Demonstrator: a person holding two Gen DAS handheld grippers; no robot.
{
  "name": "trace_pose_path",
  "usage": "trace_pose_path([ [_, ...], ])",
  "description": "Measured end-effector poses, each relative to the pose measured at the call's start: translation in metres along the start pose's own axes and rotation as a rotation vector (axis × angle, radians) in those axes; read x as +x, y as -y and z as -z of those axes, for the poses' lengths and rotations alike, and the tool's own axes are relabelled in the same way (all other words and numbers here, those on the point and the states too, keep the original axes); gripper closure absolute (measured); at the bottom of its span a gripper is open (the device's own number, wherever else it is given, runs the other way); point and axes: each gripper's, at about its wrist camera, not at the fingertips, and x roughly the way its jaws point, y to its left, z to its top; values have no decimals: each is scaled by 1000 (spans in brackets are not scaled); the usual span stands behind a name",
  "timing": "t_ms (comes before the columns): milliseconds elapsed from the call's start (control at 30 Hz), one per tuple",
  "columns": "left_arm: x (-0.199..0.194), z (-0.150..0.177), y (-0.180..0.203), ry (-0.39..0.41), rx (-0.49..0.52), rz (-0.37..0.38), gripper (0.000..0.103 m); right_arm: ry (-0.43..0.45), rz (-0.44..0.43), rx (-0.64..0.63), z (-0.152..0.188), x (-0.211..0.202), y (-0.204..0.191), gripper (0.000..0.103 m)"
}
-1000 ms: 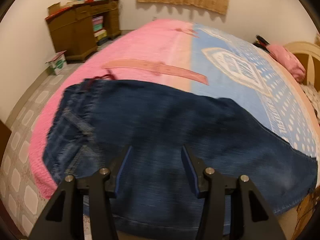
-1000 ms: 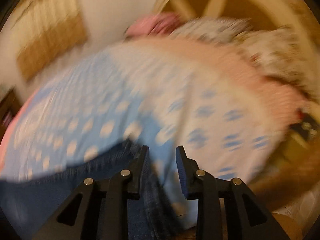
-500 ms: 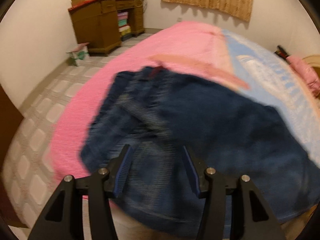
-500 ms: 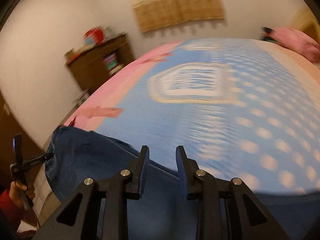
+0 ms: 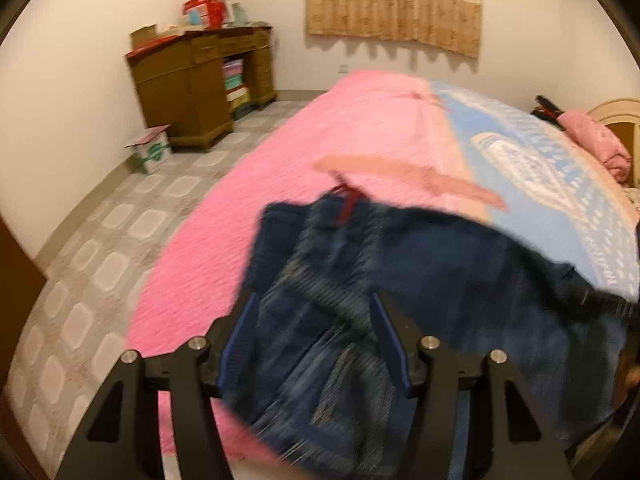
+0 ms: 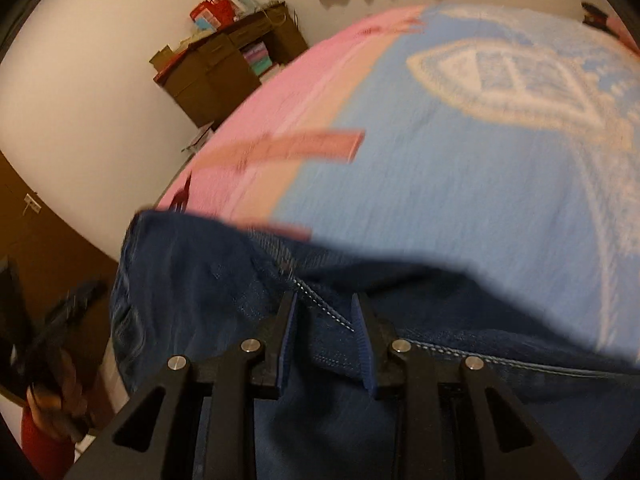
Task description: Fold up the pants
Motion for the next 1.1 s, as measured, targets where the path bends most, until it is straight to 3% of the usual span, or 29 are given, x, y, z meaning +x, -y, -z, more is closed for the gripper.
trace_pose_path([
  [167, 31, -9, 8, -34, -16, 2, 43, -25, -65, 36, 0, -8, 9, 73],
  [267, 39, -2, 5, -51, -41, 1, 43, -44, -204, 130, -13, -10, 20, 72],
  [400, 37, 4, 2, -46, -44, 13, 42, -2, -364, 374, -25, 1, 53, 49],
  [533, 39, 6, 4, -44, -30, 3, 42, -152, -491, 506, -27, 37, 57, 47],
  [667, 42, 10, 8, -32, -17, -13, 40, -153, -597, 594, -36, 44, 61, 42],
  [733, 43, 11, 12, -25, 4, -26, 40, -173, -613, 642, -42, 54, 66, 42],
  [833, 43, 14, 14, -18, 23, -32, 39, -110, -624, 670, -61, 56, 73, 38],
  [900, 44, 14, 13, -17, 26, -30, 39, -132, -616, 709, -65, 65, 76, 37],
  [1100, 46, 15, 16, -8, 52, -52, 37, -92, -614, 652, -65, 65, 75, 38],
])
